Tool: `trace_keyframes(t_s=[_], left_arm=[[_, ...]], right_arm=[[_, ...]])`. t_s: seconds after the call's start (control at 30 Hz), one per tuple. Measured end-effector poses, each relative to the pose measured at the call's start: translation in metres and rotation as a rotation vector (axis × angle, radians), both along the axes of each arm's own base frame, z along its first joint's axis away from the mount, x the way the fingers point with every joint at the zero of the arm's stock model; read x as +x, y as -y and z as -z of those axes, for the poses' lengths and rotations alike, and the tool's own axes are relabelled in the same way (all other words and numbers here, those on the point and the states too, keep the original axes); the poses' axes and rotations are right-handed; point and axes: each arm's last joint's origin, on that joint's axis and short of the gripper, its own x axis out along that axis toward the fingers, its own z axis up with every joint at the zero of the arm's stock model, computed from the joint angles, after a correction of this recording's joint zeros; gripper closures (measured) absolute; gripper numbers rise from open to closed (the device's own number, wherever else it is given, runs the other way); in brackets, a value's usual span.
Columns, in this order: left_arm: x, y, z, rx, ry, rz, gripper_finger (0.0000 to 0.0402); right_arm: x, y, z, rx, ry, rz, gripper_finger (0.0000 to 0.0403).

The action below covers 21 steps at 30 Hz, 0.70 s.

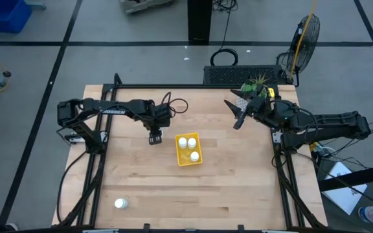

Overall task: Pick and place pill bottles into a basket
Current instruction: Put the white pill bottle into the yellow bin

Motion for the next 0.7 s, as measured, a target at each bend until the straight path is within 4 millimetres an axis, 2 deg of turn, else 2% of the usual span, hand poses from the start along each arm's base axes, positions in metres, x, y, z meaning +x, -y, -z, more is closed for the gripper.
trace_keyframes(t_s=[0.2, 0.33, 0.57, 0.7], left_arm=[[0.000, 0.005, 0.000, -0.002, -0.010, 0.019, 0.0237], [0.002, 0.011, -0.008, 0.013, -0.011, 0.036, 0.0237], [0.007, 0.020, -0.052, 0.053, 0.055, 0.045, 0.0237], [0.018, 0.036, -0.085, 0.066, 0.153, 0.086, 0.0237]], right_arm=[[0.000, 0.000, 0.000, 0.000, 0.000, 0.000, 0.0193], [0.000, 0.000, 0.000, 0.003, 0.002, -0.001, 0.0193], [0.000, 0.000, 0.000, 0.003, 0.005, -0.001, 0.0193], [0.000, 0.000, 0.000, 0.003, 0.005, -0.001, 0.0193]])
